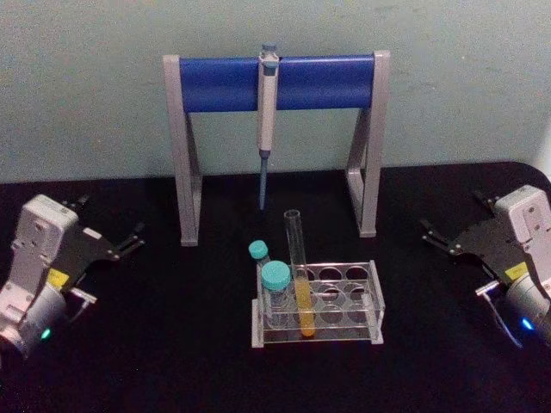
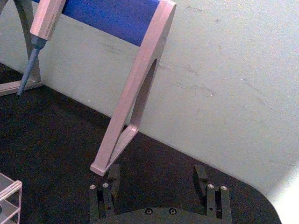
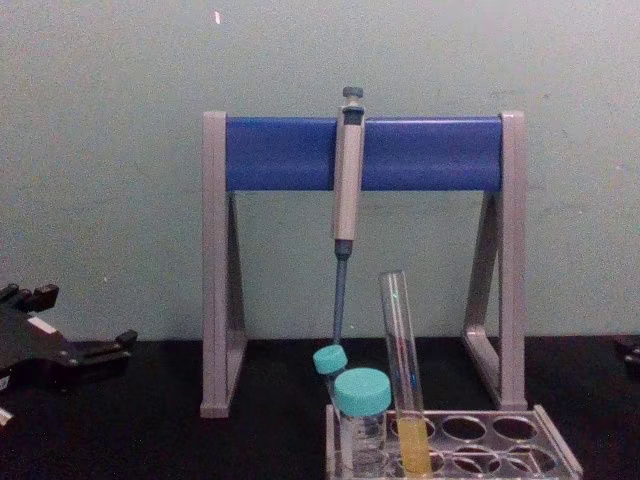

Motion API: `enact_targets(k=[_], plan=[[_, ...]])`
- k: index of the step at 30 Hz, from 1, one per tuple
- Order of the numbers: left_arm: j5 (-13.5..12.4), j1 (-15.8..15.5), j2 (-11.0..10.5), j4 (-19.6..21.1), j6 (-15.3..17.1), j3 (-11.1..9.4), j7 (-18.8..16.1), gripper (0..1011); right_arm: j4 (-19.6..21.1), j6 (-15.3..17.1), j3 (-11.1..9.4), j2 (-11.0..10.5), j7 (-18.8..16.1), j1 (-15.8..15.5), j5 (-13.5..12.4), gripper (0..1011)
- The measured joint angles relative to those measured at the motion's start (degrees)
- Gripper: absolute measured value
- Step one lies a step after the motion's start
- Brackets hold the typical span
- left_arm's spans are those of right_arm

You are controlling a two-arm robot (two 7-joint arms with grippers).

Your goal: Pick up the test tube from the test tube rack, shake it, then place it back into the test tube rack.

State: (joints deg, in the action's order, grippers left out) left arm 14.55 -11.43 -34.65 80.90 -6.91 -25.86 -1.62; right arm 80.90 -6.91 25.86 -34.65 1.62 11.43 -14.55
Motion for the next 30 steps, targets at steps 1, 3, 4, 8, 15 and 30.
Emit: enact_targets(k=[1,3,4,8,15,30], plan=[[0.0,0.0,0.0,0.0,0.0,0.0,0.0,1001,0.0,0.0,0.0,0.0,0.0,0.0,0.0,1000],[0.0,0.0,0.0,0.0,0.0,0.0,0.0,1001,0.0,0.0,0.0,0.0,0.0,0.0,0.0,1000],[0.0,0.0,0.01,0.0,0.0,0.0,0.0,1001,0.0,0.0,0.0,0.0,0.0,0.0,0.0,1000],[0.0,0.0,0.0,0.0,0.0,0.0,0.0,1001,0.0,0.0,0.0,0.0,0.0,0.0,0.0,1000],[0.0,0.0,0.0,0.0,0.0,0.0,0.0,1001,0.0,0.0,0.0,0.0,0.0,0.0,0.0,1000],[0.0,0.0,0.0,0.0,0.0,0.0,0.0,1001,0.0,0.0,0.0,0.0,0.0,0.0,0.0,1000]])
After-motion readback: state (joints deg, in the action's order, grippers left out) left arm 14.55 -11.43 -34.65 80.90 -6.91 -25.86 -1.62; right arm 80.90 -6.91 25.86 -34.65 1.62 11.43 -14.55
